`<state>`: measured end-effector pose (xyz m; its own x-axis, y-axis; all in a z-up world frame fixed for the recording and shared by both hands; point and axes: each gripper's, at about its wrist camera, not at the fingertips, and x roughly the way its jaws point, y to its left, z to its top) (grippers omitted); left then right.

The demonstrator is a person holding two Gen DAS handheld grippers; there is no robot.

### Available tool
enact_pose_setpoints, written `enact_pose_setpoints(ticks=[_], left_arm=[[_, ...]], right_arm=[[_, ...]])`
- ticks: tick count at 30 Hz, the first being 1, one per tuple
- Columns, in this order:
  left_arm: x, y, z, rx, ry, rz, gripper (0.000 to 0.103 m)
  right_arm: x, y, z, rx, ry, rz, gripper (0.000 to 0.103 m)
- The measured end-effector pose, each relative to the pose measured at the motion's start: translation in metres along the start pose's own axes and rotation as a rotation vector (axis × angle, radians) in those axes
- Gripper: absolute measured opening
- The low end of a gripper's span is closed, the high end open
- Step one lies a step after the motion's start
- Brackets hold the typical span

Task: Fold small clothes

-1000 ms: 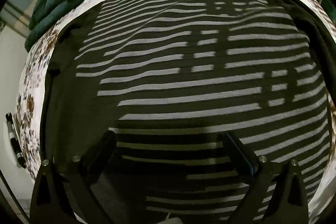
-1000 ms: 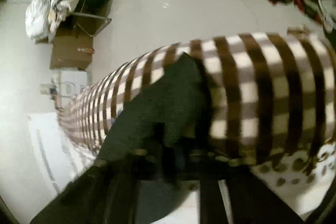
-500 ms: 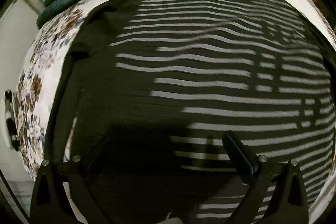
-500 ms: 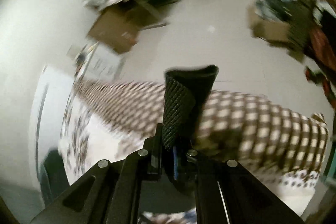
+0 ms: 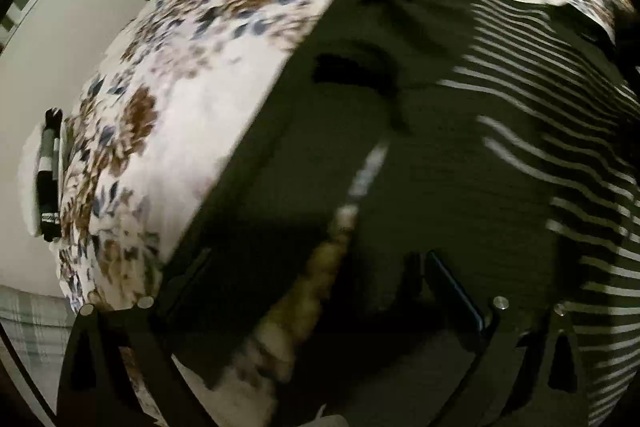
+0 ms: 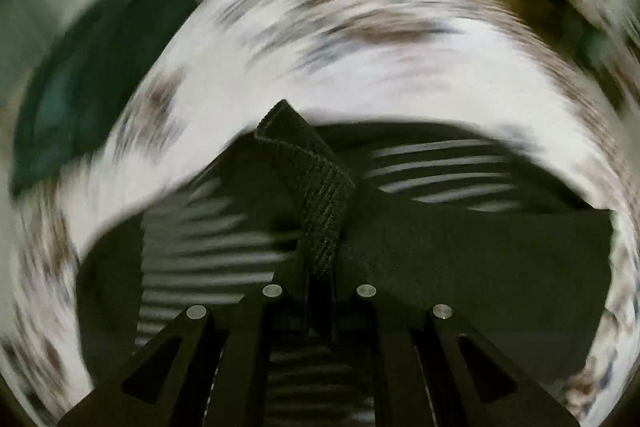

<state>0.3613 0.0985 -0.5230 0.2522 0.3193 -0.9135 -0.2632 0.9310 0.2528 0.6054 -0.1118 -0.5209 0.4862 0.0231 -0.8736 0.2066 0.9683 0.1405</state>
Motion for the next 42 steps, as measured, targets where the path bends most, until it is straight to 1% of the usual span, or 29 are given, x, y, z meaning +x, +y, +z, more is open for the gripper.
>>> enact_pose_setpoints(ticks=[2, 3, 6, 8, 11, 12, 13, 14, 15, 16, 17, 19, 22, 24, 29, 30, 32, 36, 39, 40, 41, 42], left_arm=[[0.007, 0.014, 0.0, -0.017, 0.008, 0.007, 0.103], [0.011, 0.021, 0.0, -0.028, 0.012, 0.009, 0.103], [0.022, 0.038, -0.001, -0.057, 0.032, 0.011, 0.103], [0.026, 0.045, -0.001, -0.069, 0.038, 0.009, 0.103], [0.029, 0.057, 0.0, -0.082, 0.036, 0.002, 0.103], [0.028, 0.061, -0.001, -0.087, 0.031, -0.001, 0.103], [0.027, 0.066, -0.001, -0.091, 0.032, -0.004, 0.103], [0.025, 0.07, -0.002, -0.098, 0.034, -0.008, 0.103], [0.021, 0.078, -0.003, -0.109, 0.032, -0.013, 0.103], [0.018, 0.084, -0.005, -0.116, 0.031, -0.013, 0.103], [0.014, 0.093, -0.008, -0.126, 0.031, -0.01, 0.103], [0.006, 0.112, -0.014, -0.151, 0.036, -0.005, 0.103], [-0.002, 0.142, -0.029, -0.197, 0.056, 0.003, 0.103], [-0.003, 0.163, -0.041, -0.235, 0.084, 0.007, 0.103], [0.017, 0.212, -0.079, -0.375, 0.191, -0.042, 0.103], [0.024, 0.219, -0.087, -0.399, 0.213, -0.056, 0.103], [0.032, 0.225, -0.097, -0.418, 0.234, -0.084, 0.103], [0.043, 0.219, -0.098, -0.394, 0.223, -0.128, 0.103], [0.054, 0.201, -0.084, -0.357, 0.196, -0.198, 0.103], [0.063, 0.191, -0.078, -0.339, 0.201, -0.22, 0.103], [0.068, 0.185, -0.074, -0.333, 0.204, -0.236, 0.098], [0.075, 0.178, -0.069, -0.322, 0.2, -0.259, 0.091]], right_arm=[[0.025, 0.074, -0.023, -0.141, 0.048, 0.008, 0.007], [0.031, 0.107, -0.036, -0.21, 0.058, 0.008, 0.007], [0.037, 0.167, -0.074, -0.346, 0.065, 0.015, 0.007], [0.044, 0.195, -0.094, -0.406, 0.081, 0.009, 0.007], [0.051, 0.202, -0.109, -0.454, 0.124, -0.029, 0.008], [0.049, 0.202, -0.11, -0.446, 0.134, -0.022, 0.009], [0.044, 0.2, -0.112, -0.424, 0.145, -0.001, 0.017], [0.038, 0.195, -0.114, -0.392, 0.174, 0.038, 0.026], [0.029, 0.186, -0.116, -0.345, 0.215, 0.106, 0.051], [0.021, 0.177, -0.112, -0.306, 0.233, 0.153, 0.067], [0.007, 0.162, -0.112, -0.251, 0.235, 0.201, 0.07], [-0.025, 0.135, -0.125, -0.19, 0.214, 0.231, 0.076], [-0.052, 0.097, -0.137, -0.135, 0.212, 0.22, 0.077], [-0.061, 0.069, -0.139, -0.101, 0.241, 0.202, 0.077], [-0.07, 0.019, -0.137, -0.042, 0.294, 0.157, 0.077], [-0.065, 0.015, -0.131, -0.03, 0.306, 0.156, 0.077], [-0.067, 0.004, -0.143, -0.001, 0.344, 0.146, 0.077], [-0.077, -0.015, -0.169, 0.062, 0.415, 0.142, 0.077], [-0.086, -0.027, -0.186, 0.064, 0.44, 0.114, 0.077], [-0.086, -0.028, -0.19, 0.058, 0.448, 0.101, 0.077], [-0.085, -0.029, -0.195, 0.052, 0.459, 0.086, 0.077], [-0.083, -0.03, -0.2, 0.046, 0.473, 0.074, 0.077]])
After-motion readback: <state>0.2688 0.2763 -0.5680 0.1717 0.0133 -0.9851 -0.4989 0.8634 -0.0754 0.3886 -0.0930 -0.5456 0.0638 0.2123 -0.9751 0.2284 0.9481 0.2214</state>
